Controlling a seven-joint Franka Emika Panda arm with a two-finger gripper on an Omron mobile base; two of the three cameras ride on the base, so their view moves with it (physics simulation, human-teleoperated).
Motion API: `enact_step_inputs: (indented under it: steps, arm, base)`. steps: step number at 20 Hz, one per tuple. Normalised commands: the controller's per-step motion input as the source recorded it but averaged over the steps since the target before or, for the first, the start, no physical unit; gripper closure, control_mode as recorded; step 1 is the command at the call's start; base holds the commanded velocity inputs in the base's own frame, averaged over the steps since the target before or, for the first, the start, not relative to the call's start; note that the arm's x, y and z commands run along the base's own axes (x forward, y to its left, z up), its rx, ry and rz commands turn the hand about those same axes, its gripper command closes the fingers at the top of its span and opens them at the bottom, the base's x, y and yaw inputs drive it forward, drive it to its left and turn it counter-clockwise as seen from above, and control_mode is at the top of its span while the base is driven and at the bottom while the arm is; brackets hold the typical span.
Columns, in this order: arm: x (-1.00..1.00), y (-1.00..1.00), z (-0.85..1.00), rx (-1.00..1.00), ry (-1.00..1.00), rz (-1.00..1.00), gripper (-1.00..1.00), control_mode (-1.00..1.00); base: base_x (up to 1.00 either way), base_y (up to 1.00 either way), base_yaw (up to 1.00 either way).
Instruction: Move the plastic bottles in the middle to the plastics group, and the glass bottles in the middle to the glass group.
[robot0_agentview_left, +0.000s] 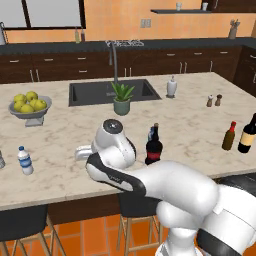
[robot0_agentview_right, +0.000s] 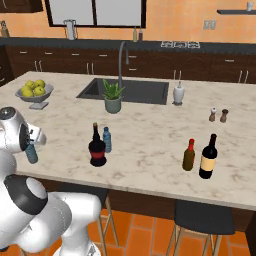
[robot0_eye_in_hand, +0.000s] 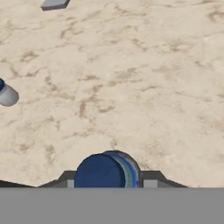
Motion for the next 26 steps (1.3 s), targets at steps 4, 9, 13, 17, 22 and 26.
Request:
enact_step_inputs:
  steps: [4,9,13,17,22,26]
  arm:
    - [0.09,0.72,0.18,-0.04,0.05,0.18,1.00,-1.00]
    - [0.10,0.37,0.00,0.00,-0.01,0.04,1.00,-1.00]
    - [0.48,0.57,0.00,0.00,0.00,0.04,1.00,-1.00]
    - [0.61,0.49,0.00,0.00,-0.01,0.06,1.00,-1.00]
    - [0.19,0.57,0.00,0.00,0.00,0.03,1.00,-1.00]
    - [0.08,0.53,0.00,0.00,-0.06,0.00,1.00,-1.00]
  base:
    - [0.00,0.00,0.00]
    - [0.00,0.00,0.00]
    - [0.00,0.00,0.00]
    - [0.00,0.00,0.00]
    - [0.00,0.00,0.00]
    - [0.00,0.00,0.00]
